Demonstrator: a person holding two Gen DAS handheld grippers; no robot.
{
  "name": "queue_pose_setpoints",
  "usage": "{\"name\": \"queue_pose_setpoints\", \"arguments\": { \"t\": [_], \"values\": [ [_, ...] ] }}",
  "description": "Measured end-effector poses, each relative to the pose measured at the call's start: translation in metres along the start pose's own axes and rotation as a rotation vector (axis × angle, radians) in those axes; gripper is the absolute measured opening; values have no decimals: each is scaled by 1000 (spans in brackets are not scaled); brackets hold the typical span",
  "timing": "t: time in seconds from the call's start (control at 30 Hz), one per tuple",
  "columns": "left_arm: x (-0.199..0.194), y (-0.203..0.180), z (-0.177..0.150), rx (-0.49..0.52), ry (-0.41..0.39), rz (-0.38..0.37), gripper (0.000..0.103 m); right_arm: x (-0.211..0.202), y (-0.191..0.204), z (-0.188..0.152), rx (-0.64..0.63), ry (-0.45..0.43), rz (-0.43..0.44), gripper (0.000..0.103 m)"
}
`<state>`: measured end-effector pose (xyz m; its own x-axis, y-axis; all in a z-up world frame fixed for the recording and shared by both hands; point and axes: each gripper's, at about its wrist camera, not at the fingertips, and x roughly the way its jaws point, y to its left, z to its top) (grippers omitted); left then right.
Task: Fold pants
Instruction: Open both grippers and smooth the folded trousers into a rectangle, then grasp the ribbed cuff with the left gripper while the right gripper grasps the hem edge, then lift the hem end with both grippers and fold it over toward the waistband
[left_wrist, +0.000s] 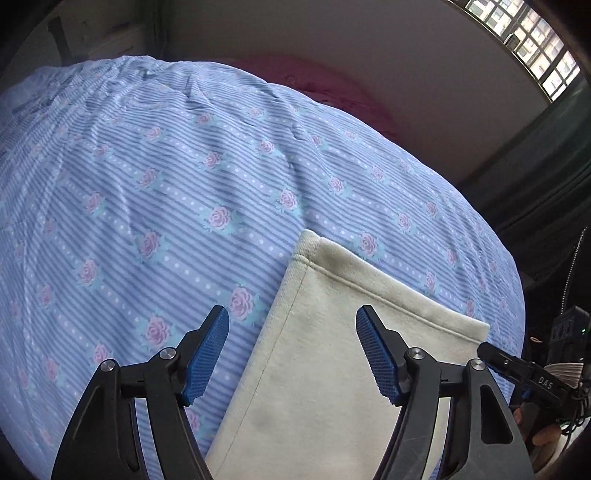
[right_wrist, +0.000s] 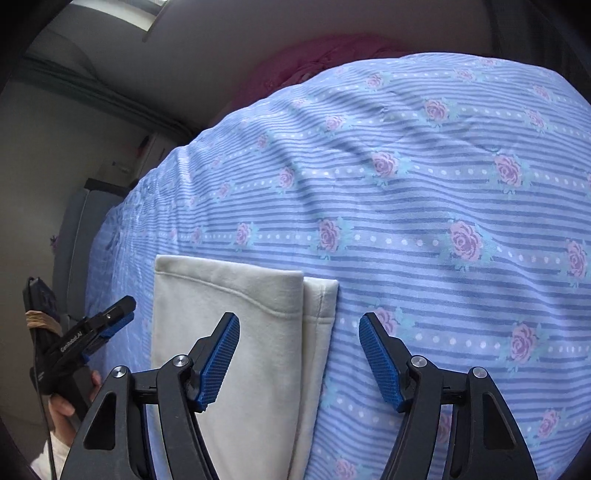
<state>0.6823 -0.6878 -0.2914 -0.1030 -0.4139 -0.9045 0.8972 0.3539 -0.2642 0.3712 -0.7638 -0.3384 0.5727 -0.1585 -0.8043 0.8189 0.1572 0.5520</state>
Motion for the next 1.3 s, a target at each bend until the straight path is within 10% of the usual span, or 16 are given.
{"name": "queue_pose_setpoints", "arguments": {
  "t": [0.47,0.6,0.7,0.83,1.3],
  "values": [
    [77,-3,24,29,129,-79,61,23,-16,4,-36,5,39,56],
    [79,-5,29,-23,153,-150,33,28,-14,8,-47,2,37,53],
    [76,-14,31,9,156,-133,23,31,-11,13,-86,37,57,32],
    [56,-35,34,113,101,-129,20,13,-16,31,-49,66,126,21],
    [-93,-56,13,271,-82,-54,19,-105,98,0,-585,-57,162,21]
  ]
}}
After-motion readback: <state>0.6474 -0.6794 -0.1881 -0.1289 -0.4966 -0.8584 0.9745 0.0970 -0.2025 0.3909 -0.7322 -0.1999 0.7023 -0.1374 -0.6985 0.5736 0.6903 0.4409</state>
